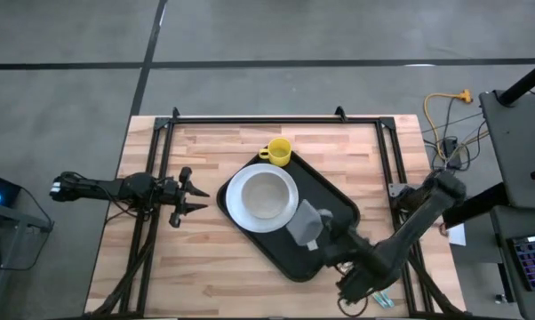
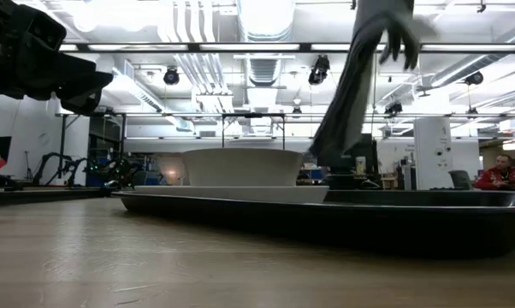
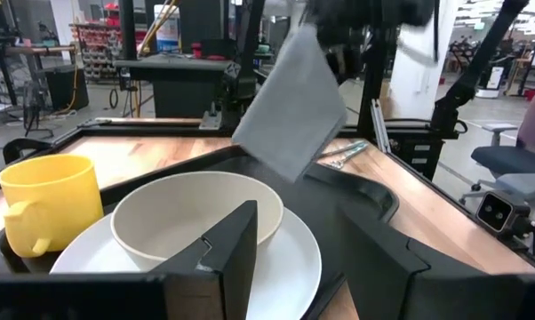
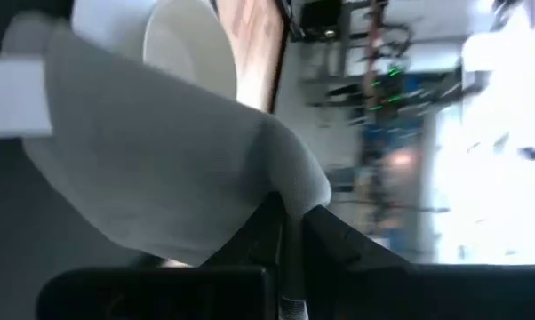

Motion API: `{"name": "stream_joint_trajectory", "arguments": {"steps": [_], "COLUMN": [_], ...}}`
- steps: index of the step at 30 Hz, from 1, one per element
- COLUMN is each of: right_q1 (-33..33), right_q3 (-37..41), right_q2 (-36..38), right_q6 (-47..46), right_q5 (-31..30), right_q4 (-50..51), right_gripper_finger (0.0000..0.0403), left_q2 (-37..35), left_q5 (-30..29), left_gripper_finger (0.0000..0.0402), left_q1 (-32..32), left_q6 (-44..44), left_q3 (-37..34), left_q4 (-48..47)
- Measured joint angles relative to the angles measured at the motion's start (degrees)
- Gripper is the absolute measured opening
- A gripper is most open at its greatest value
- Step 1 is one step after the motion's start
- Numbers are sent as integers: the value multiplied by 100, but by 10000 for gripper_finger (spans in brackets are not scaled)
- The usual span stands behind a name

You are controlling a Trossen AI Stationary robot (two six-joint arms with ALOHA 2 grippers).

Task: Set up tray
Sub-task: Put the gray napkin to the right of the white plate on the black serving tray

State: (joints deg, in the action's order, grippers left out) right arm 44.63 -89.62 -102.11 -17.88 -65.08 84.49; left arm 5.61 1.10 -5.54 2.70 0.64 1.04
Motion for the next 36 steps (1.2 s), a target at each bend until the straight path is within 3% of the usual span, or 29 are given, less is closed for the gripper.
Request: {"name": "stream_joint_trajectory", "arguments": {"steps": [5, 12, 22, 31, 33, 36], "right_q1": [5, 64, 20, -247, -309, -311], "right_q3": [157, 661, 1319, 1827, 1864, 1864], "right_q2": [754, 1336, 1487, 1184, 947, 642], "right_q6": [-125, 847, 3535, 6792, 7437, 8305], "right_q5": [780, 1489, 1913, 1587, 1141, -15], "right_q4": [-949, -2731, -5365, -5981, -5971, -5976], "right_gripper_finger": [12, 12, 13, 13, 13, 13], "left_q2": [-2, 66, 122, 122, 123, 149], "left_q5": [0, 0, 2, 0, -1, 0], "left_gripper_finger": [136, 136, 136, 136, 136, 136], "left_q1": [0, -2, 0, -2, -1, -2], "left_q6": [0, 0, 0, 0, 0, 0], "left_q3": [0, 0, 0, 0, 0, 0], "left_q4": [0, 0, 0, 0, 0, 0]}}
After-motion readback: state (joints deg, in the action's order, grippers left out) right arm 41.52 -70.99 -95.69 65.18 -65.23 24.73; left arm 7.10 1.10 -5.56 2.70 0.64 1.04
